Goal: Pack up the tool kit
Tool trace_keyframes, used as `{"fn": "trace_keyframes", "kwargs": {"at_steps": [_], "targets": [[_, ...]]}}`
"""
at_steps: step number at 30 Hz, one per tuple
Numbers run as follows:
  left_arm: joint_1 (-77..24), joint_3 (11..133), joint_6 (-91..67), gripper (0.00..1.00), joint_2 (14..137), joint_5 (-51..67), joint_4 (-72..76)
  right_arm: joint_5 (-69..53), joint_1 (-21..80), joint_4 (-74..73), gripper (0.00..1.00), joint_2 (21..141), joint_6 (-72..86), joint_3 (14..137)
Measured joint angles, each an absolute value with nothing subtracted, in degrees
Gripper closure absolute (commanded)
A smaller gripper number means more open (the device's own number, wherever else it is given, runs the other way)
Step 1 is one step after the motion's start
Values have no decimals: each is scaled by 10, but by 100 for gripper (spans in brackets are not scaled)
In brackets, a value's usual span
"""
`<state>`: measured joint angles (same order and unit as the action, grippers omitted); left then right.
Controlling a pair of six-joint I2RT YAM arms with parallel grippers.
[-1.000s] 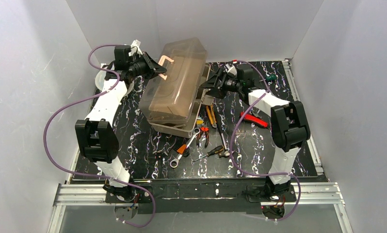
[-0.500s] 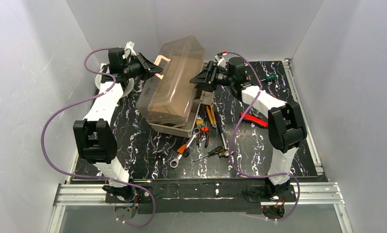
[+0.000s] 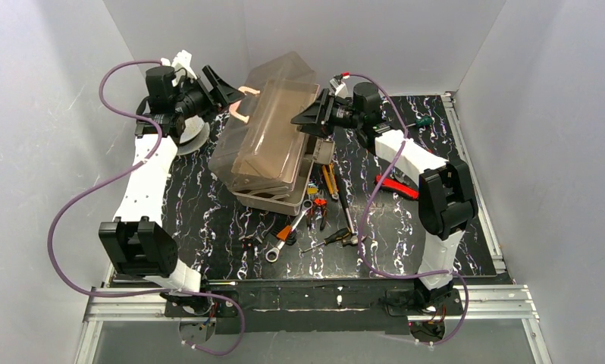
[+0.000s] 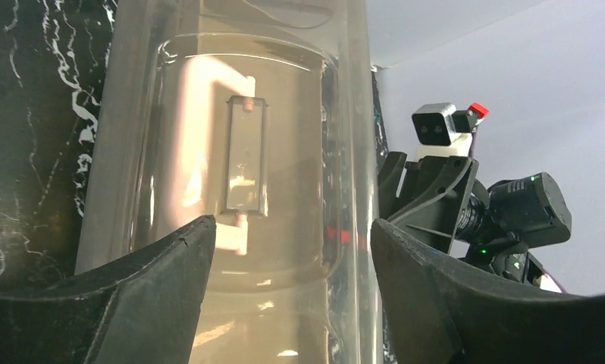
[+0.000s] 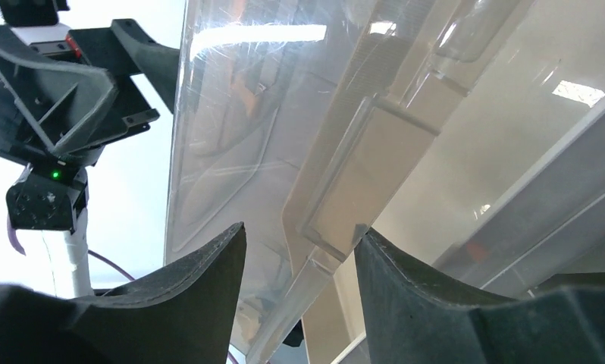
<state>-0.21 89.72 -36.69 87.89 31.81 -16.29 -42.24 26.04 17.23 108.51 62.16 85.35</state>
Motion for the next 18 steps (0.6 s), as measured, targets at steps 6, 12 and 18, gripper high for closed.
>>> {"fn": "trace_keyframes", "kwargs": {"at_steps": [6,12,18], "targets": [[-7,907,-306,24,847,290,-205,-424,262,165,39,1091,629,874],[-69,952,-205,23,826,225,-279,-426,277,159,40,1110,629,929],[-167,964,-103,22,798,166,-319,-424,293,150,40,1121,628,969]]}}
